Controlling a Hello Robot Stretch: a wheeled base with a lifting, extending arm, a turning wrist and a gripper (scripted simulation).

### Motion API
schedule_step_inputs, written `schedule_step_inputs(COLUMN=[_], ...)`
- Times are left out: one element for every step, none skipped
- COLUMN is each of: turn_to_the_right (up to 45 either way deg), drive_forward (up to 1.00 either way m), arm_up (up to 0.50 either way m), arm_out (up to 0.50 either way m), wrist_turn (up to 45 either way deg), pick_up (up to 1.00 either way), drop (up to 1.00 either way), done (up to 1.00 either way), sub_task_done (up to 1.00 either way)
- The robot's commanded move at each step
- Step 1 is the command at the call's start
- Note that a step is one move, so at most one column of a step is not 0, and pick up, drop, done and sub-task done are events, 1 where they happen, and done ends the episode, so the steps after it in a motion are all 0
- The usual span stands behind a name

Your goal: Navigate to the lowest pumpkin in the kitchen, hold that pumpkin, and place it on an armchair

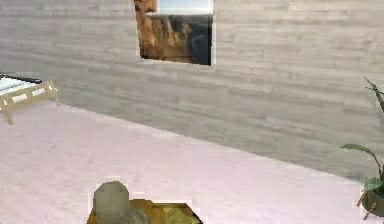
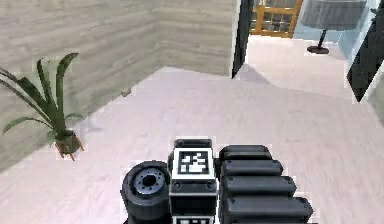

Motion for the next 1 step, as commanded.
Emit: schedule_step_inputs(turn_to_the_right=[45.0], drive_forward=[0.00], arm_up=[0.00], arm_out=[0.00], wrist_turn=[0.0], pick_up=[0.00], drop=[0.00], done=[0.00], sub_task_done=[0.00])
